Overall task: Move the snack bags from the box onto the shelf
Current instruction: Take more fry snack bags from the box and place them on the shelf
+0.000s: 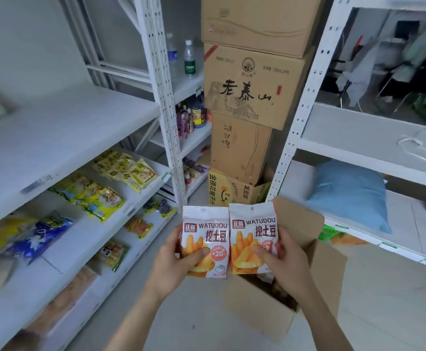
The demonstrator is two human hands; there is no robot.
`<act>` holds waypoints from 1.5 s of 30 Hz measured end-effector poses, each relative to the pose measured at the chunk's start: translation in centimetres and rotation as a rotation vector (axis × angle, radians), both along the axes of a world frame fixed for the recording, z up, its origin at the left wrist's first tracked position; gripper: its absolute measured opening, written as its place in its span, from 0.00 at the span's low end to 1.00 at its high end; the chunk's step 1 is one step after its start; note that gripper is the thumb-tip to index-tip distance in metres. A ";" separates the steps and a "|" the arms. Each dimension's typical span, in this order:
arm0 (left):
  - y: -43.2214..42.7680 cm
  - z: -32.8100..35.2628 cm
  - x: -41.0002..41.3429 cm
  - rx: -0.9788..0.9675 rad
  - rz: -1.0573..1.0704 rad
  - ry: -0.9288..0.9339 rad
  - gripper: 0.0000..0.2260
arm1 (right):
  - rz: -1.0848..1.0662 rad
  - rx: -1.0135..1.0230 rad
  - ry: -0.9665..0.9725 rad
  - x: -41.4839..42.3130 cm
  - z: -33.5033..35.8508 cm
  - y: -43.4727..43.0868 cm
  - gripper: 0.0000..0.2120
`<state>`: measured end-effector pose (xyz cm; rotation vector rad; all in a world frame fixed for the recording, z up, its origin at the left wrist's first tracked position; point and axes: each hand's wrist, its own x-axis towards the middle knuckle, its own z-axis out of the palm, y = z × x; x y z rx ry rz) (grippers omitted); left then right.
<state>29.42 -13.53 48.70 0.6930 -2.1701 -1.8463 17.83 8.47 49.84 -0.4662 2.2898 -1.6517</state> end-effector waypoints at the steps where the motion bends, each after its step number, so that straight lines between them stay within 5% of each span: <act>1: -0.4 1.1 1.3 -0.006 0.023 0.012 0.27 | 0.016 -0.007 0.008 0.9 0.8 -0.5 0.17; 25: -24.1 13.6 20.6 -0.152 0.448 0.209 0.24 | 0.353 -0.128 0.288 12.6 10.7 -31.2 0.22; 34: -30.9 13.3 17.0 -0.159 0.544 0.200 0.26 | 0.443 -0.137 0.282 7.7 10.2 -40.1 0.21; 45: -39.0 12.4 3.3 -0.198 0.786 0.166 0.27 | 0.605 -0.118 0.274 -6.9 10.0 -51.4 0.20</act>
